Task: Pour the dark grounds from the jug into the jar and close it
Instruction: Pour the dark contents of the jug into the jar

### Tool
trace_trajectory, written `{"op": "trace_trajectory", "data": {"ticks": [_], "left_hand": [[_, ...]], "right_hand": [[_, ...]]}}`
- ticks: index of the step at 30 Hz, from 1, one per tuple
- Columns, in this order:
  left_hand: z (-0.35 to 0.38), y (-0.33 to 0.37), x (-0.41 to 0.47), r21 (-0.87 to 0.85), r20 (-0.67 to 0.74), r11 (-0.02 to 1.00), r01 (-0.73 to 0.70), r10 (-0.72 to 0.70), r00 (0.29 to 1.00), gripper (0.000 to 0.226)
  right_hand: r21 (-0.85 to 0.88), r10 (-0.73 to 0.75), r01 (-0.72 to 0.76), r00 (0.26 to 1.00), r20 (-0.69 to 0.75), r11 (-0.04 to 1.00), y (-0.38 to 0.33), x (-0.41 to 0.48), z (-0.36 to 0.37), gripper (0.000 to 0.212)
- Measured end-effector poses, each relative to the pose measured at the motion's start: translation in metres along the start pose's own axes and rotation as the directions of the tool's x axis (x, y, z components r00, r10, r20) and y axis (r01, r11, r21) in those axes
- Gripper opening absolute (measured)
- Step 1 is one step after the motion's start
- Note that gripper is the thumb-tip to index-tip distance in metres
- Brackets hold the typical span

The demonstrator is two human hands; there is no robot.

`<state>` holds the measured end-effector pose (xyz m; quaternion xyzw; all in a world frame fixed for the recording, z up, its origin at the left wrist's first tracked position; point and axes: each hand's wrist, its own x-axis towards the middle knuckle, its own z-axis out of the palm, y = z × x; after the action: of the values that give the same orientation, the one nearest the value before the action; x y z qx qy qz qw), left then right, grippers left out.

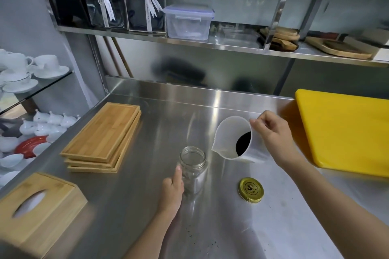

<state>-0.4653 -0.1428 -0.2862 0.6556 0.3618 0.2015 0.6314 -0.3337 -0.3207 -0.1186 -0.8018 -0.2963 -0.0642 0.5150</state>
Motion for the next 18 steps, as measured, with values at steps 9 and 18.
{"op": "trace_trajectory", "data": {"ticks": [9,18], "left_hand": [[-0.003,0.000,-0.002,-0.008,-0.002,1.000,0.018,-0.018,1.000,0.056],[-0.001,-0.002,0.000,-0.073,0.013,0.997,0.000,0.001,1.000,0.072]], "right_hand": [[-0.239,-0.203,0.224,0.973,0.106,0.945,-0.032,0.018,0.021,0.029],[-0.377,-0.498,0.576,0.817,0.289,0.725,-0.049,0.031,0.042,0.030]]}}
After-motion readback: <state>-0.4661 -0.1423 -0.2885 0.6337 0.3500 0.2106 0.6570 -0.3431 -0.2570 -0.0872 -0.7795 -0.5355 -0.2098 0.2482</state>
